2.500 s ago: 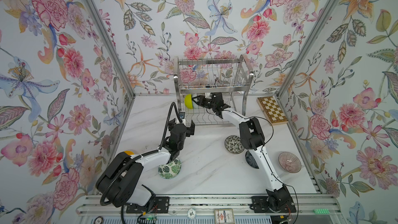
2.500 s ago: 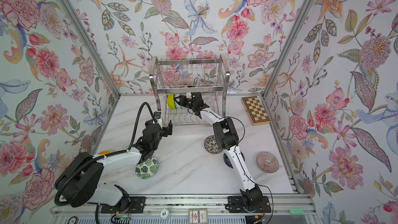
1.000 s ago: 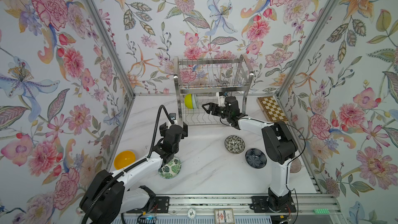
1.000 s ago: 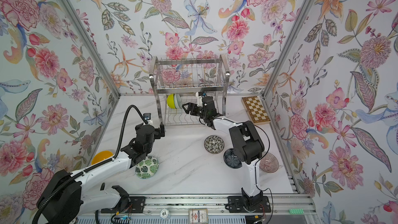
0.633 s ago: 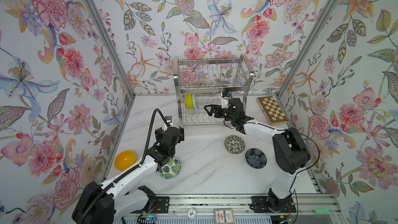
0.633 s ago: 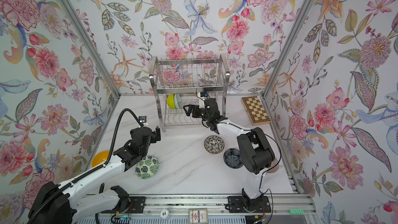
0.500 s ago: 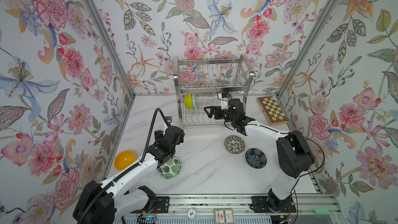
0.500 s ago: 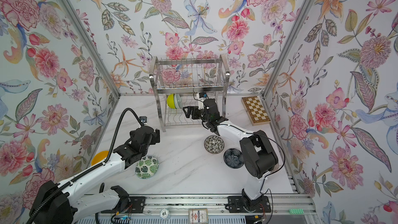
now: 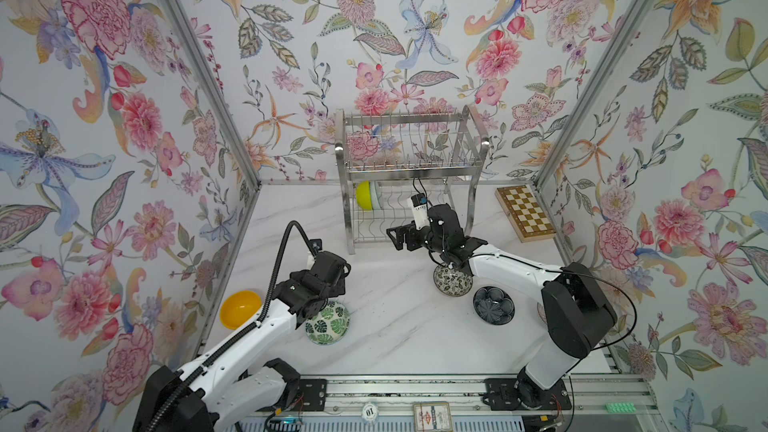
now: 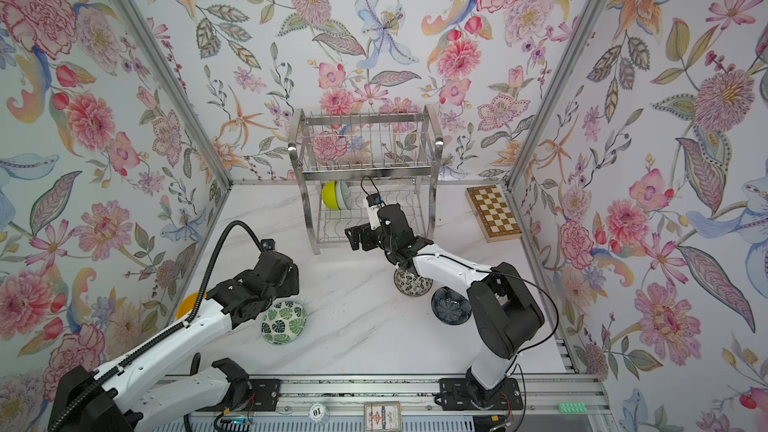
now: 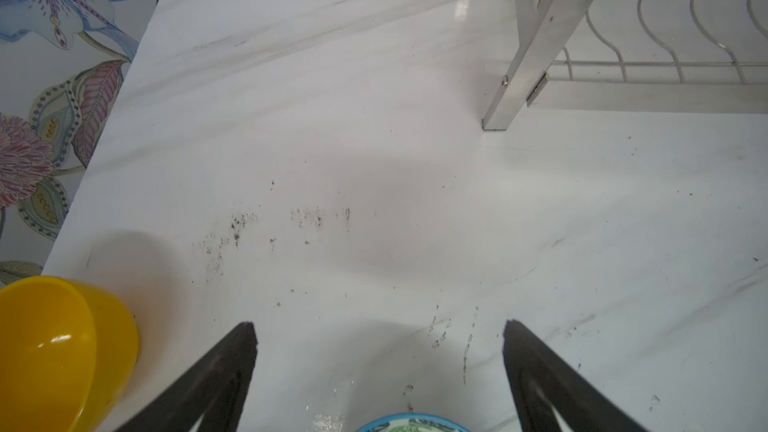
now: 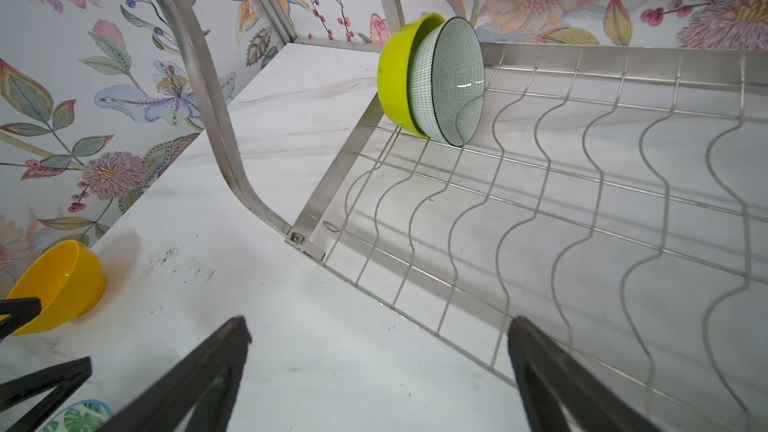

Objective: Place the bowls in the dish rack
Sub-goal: 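Open the right gripper and pull it back out of the rack, then lower the left gripper onto the green leaf-patterned bowl rim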

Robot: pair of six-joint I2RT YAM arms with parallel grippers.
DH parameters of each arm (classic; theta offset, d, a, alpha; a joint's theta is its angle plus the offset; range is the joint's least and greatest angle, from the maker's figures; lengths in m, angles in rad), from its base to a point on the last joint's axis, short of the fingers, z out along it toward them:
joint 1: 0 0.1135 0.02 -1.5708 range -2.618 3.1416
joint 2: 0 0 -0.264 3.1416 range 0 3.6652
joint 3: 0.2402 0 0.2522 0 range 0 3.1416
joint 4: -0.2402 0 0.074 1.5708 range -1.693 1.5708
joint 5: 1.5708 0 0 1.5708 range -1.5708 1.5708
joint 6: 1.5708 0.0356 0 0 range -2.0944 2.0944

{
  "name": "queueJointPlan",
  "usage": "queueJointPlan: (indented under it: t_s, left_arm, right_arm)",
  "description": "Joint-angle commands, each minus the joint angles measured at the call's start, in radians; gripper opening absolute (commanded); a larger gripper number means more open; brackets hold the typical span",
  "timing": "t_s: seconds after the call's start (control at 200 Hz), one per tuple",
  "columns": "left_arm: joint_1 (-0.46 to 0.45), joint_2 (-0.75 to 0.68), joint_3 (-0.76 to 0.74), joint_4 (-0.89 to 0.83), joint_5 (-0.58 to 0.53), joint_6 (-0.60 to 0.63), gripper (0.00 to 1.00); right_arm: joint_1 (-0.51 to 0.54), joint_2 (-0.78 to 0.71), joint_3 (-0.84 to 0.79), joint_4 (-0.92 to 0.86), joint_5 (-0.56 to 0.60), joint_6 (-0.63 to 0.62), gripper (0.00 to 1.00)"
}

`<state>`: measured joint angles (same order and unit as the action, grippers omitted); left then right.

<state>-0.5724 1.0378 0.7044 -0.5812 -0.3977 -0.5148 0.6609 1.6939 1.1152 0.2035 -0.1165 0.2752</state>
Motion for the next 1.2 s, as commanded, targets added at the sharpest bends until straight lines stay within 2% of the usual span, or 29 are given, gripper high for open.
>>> queueJointPlan:
  t_s: [0.0,0.23,0.505,0.831,0.991,1.191]
  left_arm:
    - [0.017,-0.015,-0.031,-0.094,0.046,-0.069,0.93]
    - [0.063,-0.077,-0.066,-0.144,0.225,-0.222,0.86]
    - [0.067,-0.154,-0.100,-0.226,0.238,-0.329,0.82]
    - [0.071,-0.102,-0.166,-0.195,0.190,-0.402,0.74]
    - [0.075,-0.104,-0.191,-0.174,0.208,-0.404,0.70]
    - [0.077,-0.098,-0.201,-0.146,0.227,-0.388,0.55]
  right_arm:
    - [0.012,-0.016,-0.014,-0.007,0.017,-0.019,0.99]
    - [0.023,-0.027,-0.026,0.009,0.023,-0.023,0.99]
    - [0.022,-0.036,-0.047,0.031,0.024,-0.034,0.99]
    - [0.023,-0.049,-0.072,0.067,0.020,-0.032,0.98]
    - [0.021,-0.056,-0.083,0.077,0.024,-0.034,0.99]
    - [0.022,-0.057,-0.092,0.091,0.026,-0.031,0.99]
